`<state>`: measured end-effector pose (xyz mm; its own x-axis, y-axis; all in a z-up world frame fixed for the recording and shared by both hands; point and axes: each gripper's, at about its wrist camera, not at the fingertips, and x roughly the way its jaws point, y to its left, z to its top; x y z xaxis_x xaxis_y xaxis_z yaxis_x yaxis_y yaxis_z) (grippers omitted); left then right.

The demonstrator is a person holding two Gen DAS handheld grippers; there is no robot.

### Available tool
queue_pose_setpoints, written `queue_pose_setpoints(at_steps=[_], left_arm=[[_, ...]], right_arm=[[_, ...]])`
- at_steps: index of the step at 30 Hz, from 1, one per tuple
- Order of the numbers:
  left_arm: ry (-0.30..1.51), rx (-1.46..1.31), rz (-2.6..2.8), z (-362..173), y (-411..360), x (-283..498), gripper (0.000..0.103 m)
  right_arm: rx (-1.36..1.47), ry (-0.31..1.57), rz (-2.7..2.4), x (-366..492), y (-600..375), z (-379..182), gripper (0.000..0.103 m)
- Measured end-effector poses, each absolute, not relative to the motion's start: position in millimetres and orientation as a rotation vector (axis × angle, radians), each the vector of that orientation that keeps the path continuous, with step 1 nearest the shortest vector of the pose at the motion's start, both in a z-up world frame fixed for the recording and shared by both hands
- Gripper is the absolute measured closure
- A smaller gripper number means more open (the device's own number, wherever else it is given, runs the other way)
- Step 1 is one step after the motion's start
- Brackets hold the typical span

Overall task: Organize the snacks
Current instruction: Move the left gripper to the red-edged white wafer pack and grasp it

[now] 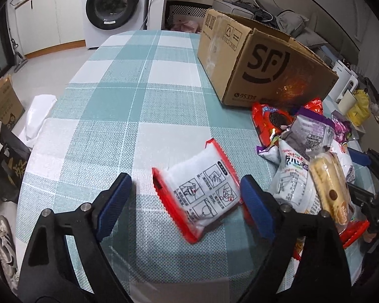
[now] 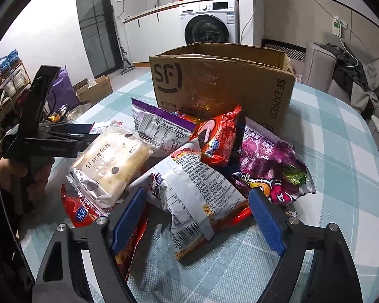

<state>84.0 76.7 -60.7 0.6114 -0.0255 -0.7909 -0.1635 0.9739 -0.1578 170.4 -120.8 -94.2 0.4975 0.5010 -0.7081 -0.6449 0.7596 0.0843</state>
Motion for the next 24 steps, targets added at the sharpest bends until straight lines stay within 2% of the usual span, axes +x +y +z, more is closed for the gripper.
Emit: queue_pose_setpoints(at_steps=[4,8,11,13,15,17,18,19,24], left_arm=[[0.913,-0.224,0.067,-62.3,77.2,89.1,0.019],[0.909,-0.214,0.033,-61.1,72.2,88.4,0.028],[0.901,-0.203,-0.010,-60.5,66.4,86.2,0.043],[0.900,-0.193,-0.034,-60.5,62.5,86.8,0.058],[0.898,-0.183,-0.040,-60.6,59.9,85.8,0.066],[0.894,-0.196,-0.055,-60.9,59.7,85.5,0.068],[0.893,-0.202,-0.060,-60.9,59.7,85.0,0.074],[0.892,-0.207,-0.065,-61.1,60.0,84.7,0.083],[0.884,-0.236,-0.080,-61.9,61.3,82.0,0.084]], right_arm=[[-0.206,0.794,0.727,174.9,-119.8,-94.6,0.017],[-0.217,0.807,0.767,178.9,-117.8,-95.7,0.018],[-0.236,0.818,0.790,180.3,-114.9,-98.0,0.018],[-0.243,0.822,0.801,181.3,-113.3,-98.8,0.021],[-0.249,0.828,0.802,182.6,-111.6,-100.2,0.022],[-0.249,0.827,0.807,183.1,-110.6,-100.9,0.022],[-0.248,0.827,0.809,183.6,-109.8,-101.0,0.022],[-0.247,0.827,0.811,183.4,-110.0,-101.2,0.022],[-0.243,0.831,0.815,184.7,-106.8,-103.0,0.022]])
